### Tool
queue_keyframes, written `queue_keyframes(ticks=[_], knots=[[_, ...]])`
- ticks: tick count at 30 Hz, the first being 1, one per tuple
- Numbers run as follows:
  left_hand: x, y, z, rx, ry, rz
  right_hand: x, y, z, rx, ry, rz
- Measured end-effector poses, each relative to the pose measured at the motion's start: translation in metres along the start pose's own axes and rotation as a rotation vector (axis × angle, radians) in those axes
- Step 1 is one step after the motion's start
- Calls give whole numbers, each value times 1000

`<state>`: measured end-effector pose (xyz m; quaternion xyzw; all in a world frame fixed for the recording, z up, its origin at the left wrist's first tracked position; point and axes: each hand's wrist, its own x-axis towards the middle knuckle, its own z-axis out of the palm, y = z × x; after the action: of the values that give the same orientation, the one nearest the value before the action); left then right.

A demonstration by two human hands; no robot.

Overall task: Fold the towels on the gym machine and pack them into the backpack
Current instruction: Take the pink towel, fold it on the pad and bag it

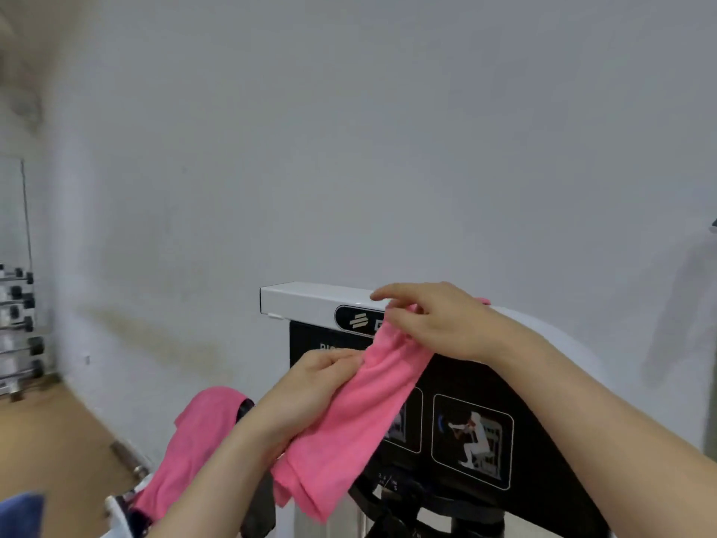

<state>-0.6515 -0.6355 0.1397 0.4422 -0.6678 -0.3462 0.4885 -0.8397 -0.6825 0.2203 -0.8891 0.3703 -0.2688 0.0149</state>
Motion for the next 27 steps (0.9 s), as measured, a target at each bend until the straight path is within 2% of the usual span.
queue_keyframes(ticks=[2,4,6,8,10,14,16,19,21,24,27], knots=[[-3,-5,-3,127,18,-23,8,0,7,-138,-52,-118],[-5,-4,-2,149,70,-4,12,1,12,-198,-157,-189],[-6,-2,-1,213,147,67,15,3,11,-235,-208,-257],[-5,-3,-2,394,278,159,17,5,10,-214,-233,-321],[-9,-3,1,531,411,231,19,8,14,-187,-230,-364],[-23,-2,6,492,643,262,20,8,28,-77,-113,-419],[-33,5,7,409,596,178,17,3,35,-56,-98,-438],[-55,13,2,314,334,-86,12,-9,48,-45,-99,-508],[-74,14,-5,317,224,-213,6,-23,60,-35,-105,-573],[-109,11,-18,303,184,-241,-9,-49,78,3,-185,-644],[-151,6,-32,287,176,-223,-27,-80,84,30,-334,-662]])
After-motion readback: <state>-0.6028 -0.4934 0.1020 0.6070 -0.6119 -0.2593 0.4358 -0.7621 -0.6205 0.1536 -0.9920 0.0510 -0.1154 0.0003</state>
